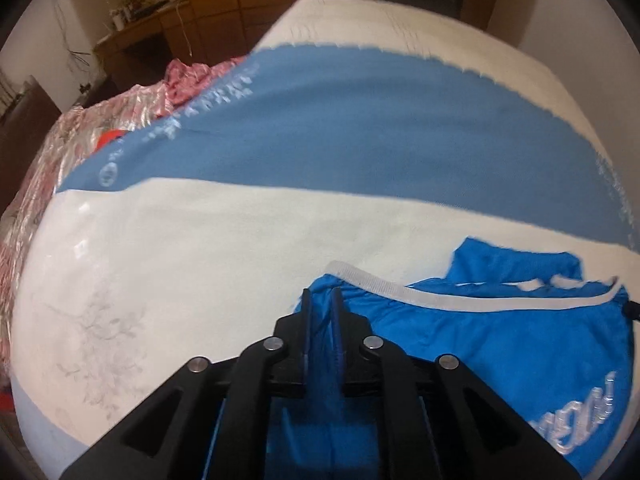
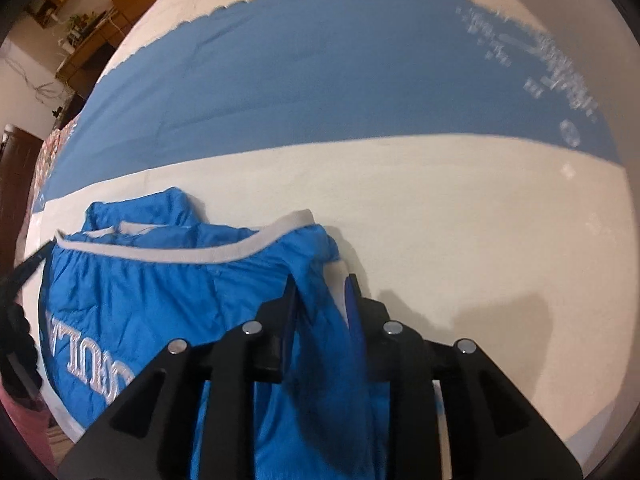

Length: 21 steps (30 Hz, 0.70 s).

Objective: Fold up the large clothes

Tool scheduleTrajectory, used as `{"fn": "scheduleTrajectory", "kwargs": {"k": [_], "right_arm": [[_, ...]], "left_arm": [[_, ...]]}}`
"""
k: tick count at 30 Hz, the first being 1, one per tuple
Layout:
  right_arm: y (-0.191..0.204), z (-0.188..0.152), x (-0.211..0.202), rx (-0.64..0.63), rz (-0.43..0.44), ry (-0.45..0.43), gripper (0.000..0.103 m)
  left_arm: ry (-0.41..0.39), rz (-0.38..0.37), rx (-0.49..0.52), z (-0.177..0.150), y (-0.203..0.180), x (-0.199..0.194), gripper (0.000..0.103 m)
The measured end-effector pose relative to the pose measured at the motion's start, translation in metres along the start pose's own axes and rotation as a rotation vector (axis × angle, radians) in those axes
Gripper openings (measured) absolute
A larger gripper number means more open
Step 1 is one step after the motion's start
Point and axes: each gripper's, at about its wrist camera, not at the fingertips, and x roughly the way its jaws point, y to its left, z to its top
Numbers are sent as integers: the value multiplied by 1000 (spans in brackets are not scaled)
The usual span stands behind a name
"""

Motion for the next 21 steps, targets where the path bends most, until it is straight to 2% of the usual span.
{"fn": "scheduleTrajectory", "kwargs": {"k": [2, 4, 6, 8, 13, 18, 21], "right_arm": [[9, -7, -19, -29, -32, -22, 24], [15, -16, -30, -38, -28, -15, 24], [26, -25, -28, -44, -23, -1, 24], [33, -35, -23, -65, -27, 16, 24], [35, -36, 11, -28, -38, 80, 23], [31, -35, 39, 4, -41, 93, 21], [35, -35, 45, -5, -74, 69, 21]], "left_arm": [[-26, -42, 16, -4, -4, -21, 11], [-28, -114, 37, -11, -13, -38, 11], [-11, -182, 47, -22, -20, -43, 11], [17, -208, 71, -35, -26, -39, 12], [96, -134, 111, -56, -29, 0, 12], [96, -101, 108, -60, -36, 12, 10], [84, -47, 136, -58, -47, 17, 8]]}}
